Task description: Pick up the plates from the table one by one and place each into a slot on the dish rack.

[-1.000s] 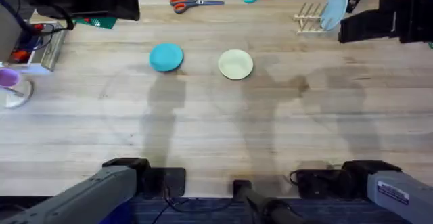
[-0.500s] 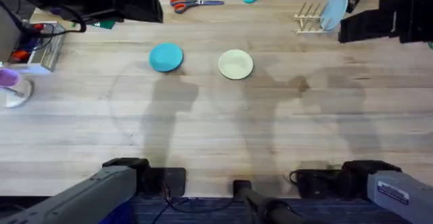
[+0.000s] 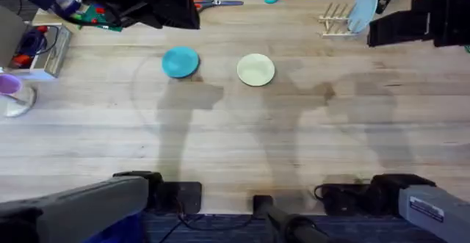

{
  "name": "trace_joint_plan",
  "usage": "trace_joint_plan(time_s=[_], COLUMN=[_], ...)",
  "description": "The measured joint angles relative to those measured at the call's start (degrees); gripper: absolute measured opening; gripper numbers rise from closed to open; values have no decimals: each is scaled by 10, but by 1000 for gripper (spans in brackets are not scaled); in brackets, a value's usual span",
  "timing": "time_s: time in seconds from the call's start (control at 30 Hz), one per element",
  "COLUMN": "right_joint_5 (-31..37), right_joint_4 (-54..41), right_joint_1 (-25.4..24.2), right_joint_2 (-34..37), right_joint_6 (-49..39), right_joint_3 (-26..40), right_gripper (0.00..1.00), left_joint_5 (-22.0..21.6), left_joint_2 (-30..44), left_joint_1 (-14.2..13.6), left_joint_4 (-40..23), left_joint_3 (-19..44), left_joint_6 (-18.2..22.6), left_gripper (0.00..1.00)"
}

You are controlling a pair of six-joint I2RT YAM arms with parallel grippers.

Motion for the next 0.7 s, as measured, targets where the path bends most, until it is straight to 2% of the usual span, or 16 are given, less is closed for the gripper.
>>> trace_joint_plan(time_s=[0.03, 0.17, 0.33, 0.53, 0.7], right_joint_5=[0, 0, 0, 0, 0], right_joint_4=[0, 0, 0, 0, 0], right_joint_1=[0, 0, 0, 0, 0], right_joint_2=[0, 0, 0, 0, 0], right_joint_6=[0, 0, 0, 0, -2], right_joint_3=[0, 0, 0, 0, 0], right_gripper=[994, 994, 995, 993, 995], left_joint_5=[19, 39, 63, 84, 89], left_joint_2=[15, 39, 45, 46, 46], left_joint_1=[0, 0, 0, 0, -1], left_joint_4=[0, 6, 62, 138, 182], left_joint_3=[0, -1, -46, -138, -191], left_joint_6=[10, 26, 35, 15, -5], left_gripper=[42, 42, 42, 42, 42])
